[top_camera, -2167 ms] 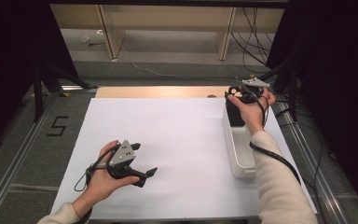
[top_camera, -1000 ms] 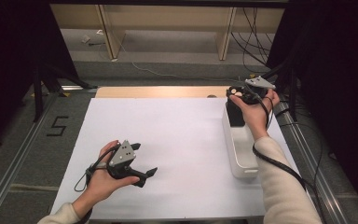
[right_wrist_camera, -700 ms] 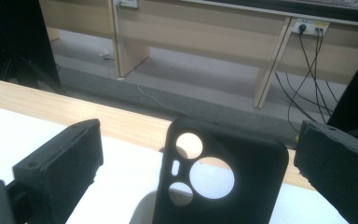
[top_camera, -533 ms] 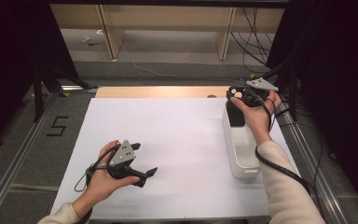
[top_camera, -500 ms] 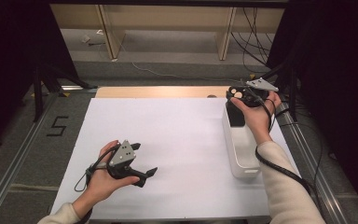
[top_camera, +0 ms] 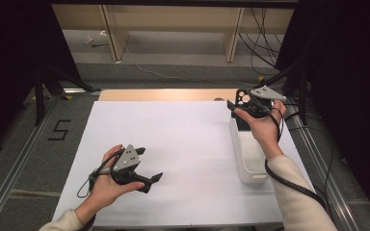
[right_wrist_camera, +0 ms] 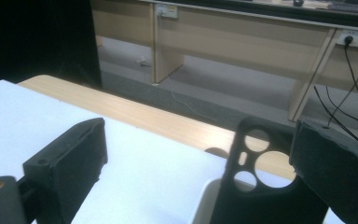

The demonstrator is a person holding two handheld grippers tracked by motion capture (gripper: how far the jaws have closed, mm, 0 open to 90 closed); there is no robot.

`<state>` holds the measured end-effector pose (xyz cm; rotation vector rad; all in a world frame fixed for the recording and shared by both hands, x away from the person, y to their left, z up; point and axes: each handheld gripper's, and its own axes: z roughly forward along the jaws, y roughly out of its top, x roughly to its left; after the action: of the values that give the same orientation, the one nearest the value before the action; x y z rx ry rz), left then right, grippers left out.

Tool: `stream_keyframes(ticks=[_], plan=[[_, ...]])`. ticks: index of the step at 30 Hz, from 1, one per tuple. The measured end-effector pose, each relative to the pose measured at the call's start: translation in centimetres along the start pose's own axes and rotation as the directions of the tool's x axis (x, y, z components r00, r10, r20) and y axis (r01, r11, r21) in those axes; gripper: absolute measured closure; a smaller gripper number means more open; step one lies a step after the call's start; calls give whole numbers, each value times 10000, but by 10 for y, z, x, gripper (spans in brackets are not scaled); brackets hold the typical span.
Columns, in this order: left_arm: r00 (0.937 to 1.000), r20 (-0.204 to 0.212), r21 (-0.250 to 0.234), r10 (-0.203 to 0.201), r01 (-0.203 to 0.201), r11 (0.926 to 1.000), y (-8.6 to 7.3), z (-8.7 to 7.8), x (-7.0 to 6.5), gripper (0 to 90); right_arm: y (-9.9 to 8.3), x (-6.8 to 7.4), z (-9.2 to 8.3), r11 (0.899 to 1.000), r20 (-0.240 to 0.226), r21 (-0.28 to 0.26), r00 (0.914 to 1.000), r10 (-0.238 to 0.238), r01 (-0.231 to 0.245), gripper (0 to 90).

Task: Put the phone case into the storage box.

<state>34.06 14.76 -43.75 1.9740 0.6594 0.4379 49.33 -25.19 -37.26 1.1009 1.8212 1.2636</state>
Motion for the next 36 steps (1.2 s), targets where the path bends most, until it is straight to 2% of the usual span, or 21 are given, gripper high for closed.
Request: stream_keyframes(ticks=[8, 10, 14, 36], plan=[[10000, -13, 22, 10, -10, 10000, 0, 0, 0, 0, -1, 13, -7, 9999, -602, -16, 9981, -133, 132, 52], [10000, -12, 34, 15, -15, 10000, 0, 0, 0, 0, -3, 16, -8, 9994, -669, 36, 9972, -338, 341, 52], [10000, -15, 45, 22, -22, 10000, 0, 0, 0, 0, -4, 21, -10, 9992, -876, 80, 9954, -380, 388, 50], [10000, -46, 9, 18, -18, 10000, 0, 0, 0, 0, -13, 45, -27, 9997, -1859, 34, 9823, -236, 247, 57]])
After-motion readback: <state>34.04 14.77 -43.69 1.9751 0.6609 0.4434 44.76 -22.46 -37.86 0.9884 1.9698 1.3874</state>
